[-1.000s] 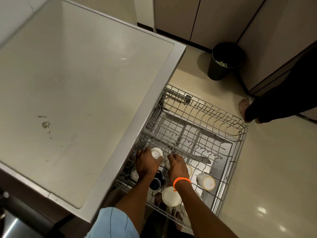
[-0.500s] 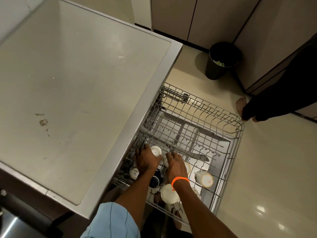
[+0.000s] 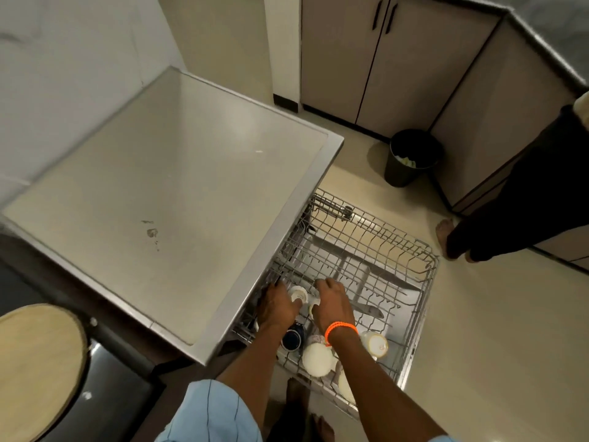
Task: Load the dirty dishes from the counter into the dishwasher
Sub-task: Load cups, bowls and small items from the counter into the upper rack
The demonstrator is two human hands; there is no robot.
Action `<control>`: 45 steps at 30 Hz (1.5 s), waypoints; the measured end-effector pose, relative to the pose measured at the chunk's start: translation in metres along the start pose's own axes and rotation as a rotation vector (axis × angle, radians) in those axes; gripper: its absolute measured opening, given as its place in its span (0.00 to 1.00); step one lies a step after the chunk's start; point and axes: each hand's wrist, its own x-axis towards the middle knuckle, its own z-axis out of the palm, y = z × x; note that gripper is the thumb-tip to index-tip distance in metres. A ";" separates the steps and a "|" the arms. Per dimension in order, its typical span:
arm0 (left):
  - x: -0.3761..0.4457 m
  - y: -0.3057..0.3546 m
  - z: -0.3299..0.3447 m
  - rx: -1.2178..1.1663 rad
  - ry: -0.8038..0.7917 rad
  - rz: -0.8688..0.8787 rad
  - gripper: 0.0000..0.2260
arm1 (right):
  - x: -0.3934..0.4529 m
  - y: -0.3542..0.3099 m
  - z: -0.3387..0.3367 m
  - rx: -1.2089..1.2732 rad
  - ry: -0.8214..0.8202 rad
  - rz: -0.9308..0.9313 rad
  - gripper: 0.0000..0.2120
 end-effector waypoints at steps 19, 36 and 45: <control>-0.180 -0.047 -0.181 -0.211 0.340 0.120 0.07 | -0.111 -0.158 -0.135 -0.043 0.122 -0.446 0.25; -0.293 -0.302 -0.274 -0.287 0.665 -0.375 0.03 | -0.194 -0.390 -0.037 -0.060 -0.141 -0.926 0.28; -0.266 -0.429 -0.316 -0.359 0.724 -0.519 0.05 | -0.195 -0.509 0.033 -0.111 -0.215 -1.020 0.23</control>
